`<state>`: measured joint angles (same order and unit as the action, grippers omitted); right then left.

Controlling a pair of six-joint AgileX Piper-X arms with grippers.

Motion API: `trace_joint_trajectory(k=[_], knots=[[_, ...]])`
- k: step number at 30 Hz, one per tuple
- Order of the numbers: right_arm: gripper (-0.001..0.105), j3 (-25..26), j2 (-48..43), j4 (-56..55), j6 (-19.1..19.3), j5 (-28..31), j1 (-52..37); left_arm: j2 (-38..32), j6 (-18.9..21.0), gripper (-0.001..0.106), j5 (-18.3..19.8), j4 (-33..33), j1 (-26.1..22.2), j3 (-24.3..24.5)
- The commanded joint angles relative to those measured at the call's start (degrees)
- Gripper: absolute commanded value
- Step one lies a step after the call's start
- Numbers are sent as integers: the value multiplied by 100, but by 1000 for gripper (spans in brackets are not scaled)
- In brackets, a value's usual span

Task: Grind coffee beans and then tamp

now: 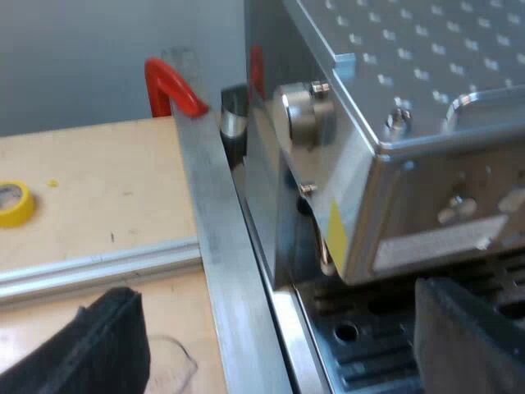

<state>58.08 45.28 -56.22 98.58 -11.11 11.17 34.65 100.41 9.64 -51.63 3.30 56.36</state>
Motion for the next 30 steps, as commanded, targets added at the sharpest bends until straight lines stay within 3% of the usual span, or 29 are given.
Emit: trace_joint_trajectory(k=[1, 4, 9, 19, 30], knots=[[70, 70, -74, -244, 444, -329, -711, -26, 48, 69, 28, -268, 19, 50], [70, 38, -169, -403, 816, -553, -1365, -50, -26, 69, 28, -389, 19, 50], [70, -169, -724, -389, 961, -548, -1548, -338, -293, 69, 17, -749, 52, 50], [70, -215, -2171, -577, 964, -548, -1548, -2011, -342, 69, -170, -1297, 52, -21], [70, -820, -4300, -623, 964, -541, -1548, -4088, -491, 69, -390, -3077, 52, -9]])
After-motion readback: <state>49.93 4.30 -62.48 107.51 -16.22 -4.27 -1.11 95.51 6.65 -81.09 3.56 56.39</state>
